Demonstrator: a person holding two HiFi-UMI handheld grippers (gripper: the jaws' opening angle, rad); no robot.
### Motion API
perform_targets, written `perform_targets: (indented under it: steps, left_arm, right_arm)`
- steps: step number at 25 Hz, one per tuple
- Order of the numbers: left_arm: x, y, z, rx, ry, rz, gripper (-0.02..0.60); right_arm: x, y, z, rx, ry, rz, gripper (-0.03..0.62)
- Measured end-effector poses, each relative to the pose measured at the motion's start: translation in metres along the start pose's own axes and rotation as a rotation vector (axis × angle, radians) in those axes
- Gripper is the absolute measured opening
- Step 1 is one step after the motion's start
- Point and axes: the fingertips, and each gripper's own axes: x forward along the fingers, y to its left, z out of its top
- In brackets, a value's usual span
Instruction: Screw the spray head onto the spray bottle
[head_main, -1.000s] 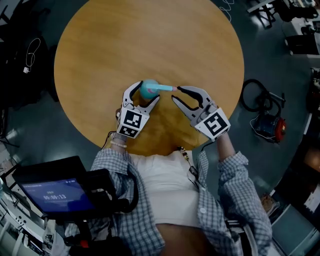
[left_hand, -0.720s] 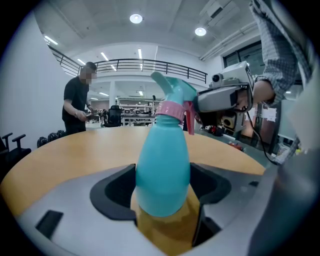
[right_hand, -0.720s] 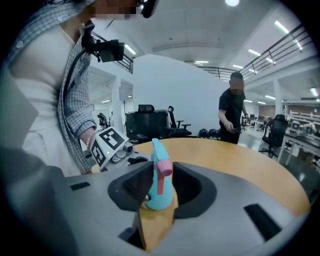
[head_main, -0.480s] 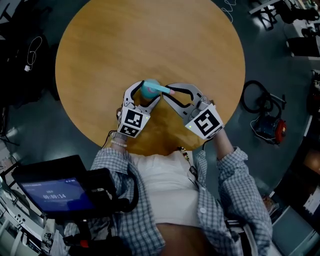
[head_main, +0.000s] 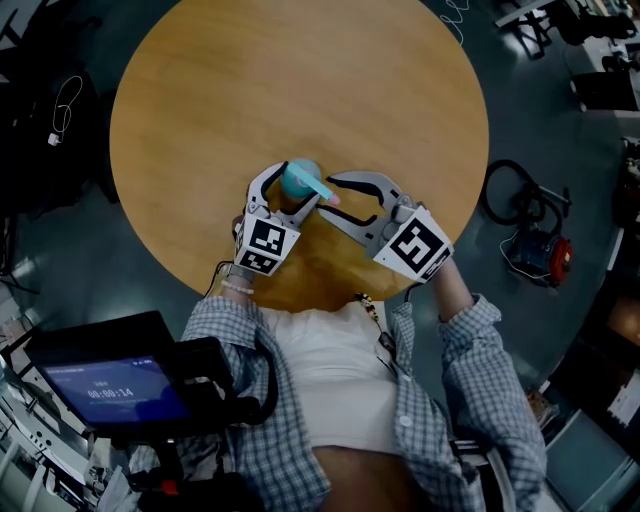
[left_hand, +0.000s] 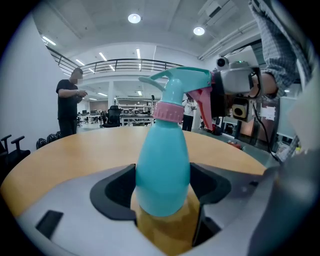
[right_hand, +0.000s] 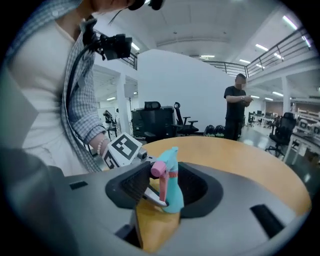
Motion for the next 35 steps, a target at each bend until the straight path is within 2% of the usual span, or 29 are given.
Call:
perform_targets:
  steps: [2, 4, 6, 8, 10, 12, 14, 17, 21, 26, 28, 30, 35]
  left_arm:
    - [0.0, 0.0, 0.001, 0.001, -0.002, 0.001, 0.347]
    - [-0.001, -0.001, 0.001, 0.001, -0.002, 0.001, 0.347]
    - [-0.001, -0.001, 0.002, 0.004, -0.002, 0.001, 0.347]
    - [-0.002, -0.001, 0.002, 0.006, -0.002, 0.001, 0.347]
    - [-0.002, -0.001, 0.001, 0.006, -0.001, 0.001, 0.347]
    - [-0.003, -0.001, 0.001, 0.005, 0.001, -0.001, 0.347]
    - [-0.003, -0.002, 0.0, 0.008, 0.004, -0.005, 0.347]
    - [-0.004, -0.003, -0.001, 0.013, 0.005, -0.008, 0.347]
    - [-0.005, -0.003, -0.001, 0.016, 0.008, -0.01, 0.347]
    - [-0.005, -0.003, 0.0, 0.02, 0.012, -0.012, 0.347]
    - [-0.006, -0.003, 0.0, 0.02, 0.013, -0.012, 0.347]
    - [-0.006, -0.002, -0.001, 0.017, 0.013, -0.009, 0.347]
    - [-0.007, 0.0, -0.003, 0.02, 0.017, -0.005, 0.347]
  right_arm:
    - [-0.008, 0.0, 0.007, 0.068, -0.041, 0.044, 0.178]
    - [-0.022, -0.007, 0.02, 0.145, -0.128, 0.061, 0.183]
    - [-0.034, -0.027, 0.027, 0.159, -0.184, 0.048, 0.182]
    - [-0.034, -0.046, 0.019, 0.079, -0.119, 0.038, 0.181]
    - [-0.021, -0.053, -0.002, -0.076, 0.039, 0.091, 0.181]
    - [-0.004, -0.047, -0.013, -0.204, 0.134, 0.223, 0.172]
    - [0.008, -0.037, -0.017, -0.266, 0.192, 0.367, 0.156]
    - [0.021, -0.028, -0.023, -0.342, 0.287, 0.505, 0.156]
    - [0.031, -0.016, -0.022, -0.413, 0.33, 0.601, 0.156]
    - [0.038, -0.006, -0.02, -0.479, 0.305, 0.637, 0.154]
    - [0.039, -0.005, -0.02, -0.472, 0.288, 0.633, 0.135]
    - [0.041, -0.008, -0.02, -0.407, 0.268, 0.619, 0.13]
    - [0.046, -0.012, -0.017, -0.076, 0.189, 0.589, 0.129]
